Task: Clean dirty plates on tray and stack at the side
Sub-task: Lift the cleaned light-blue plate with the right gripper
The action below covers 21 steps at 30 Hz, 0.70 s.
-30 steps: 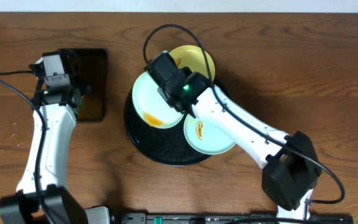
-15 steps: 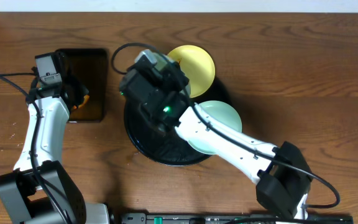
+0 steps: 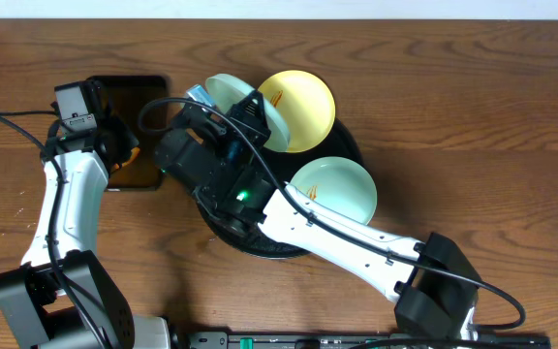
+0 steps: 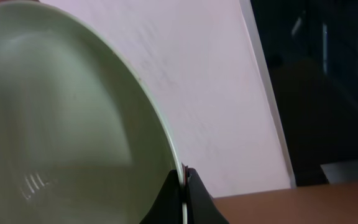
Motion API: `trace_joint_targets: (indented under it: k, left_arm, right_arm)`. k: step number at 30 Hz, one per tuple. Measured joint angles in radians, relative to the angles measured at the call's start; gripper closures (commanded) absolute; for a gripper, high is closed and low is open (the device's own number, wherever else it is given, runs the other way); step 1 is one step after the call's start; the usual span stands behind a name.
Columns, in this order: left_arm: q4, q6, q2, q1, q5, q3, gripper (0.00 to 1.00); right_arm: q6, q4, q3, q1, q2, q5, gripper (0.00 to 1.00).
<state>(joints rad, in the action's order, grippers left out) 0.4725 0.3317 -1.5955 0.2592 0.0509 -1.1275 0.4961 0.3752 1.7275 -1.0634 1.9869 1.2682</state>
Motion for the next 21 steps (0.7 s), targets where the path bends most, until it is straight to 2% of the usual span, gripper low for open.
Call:
trace_joint_targets:
  k: [5, 13, 17, 21]
  left_arm:
    - [0.0, 0.0, 0.0, 0.0, 0.0, 0.0, 0.92]
    - [0.001, 0.0, 0.0, 0.0, 0.0, 0.0, 0.92]
    - [0.002, 0.0, 0.0, 0.0, 0.0, 0.0, 0.92]
    - [0.006, 0.0, 0.0, 0.0, 0.0, 0.0, 0.93]
  right_arm:
    - [-0.028, 0.018, 0.0, 0.01, 0.0, 0.015, 0.99]
    - [-0.24, 0.201, 0.006, 0.037, 0.0, -0.088, 0.99]
    - [-0.403, 0.306, 0.007, 0.063, -0.005, -0.256, 0.99]
    - [-0.559, 0.392, 0.007, 0.146, -0.043, -0.585, 0.99]
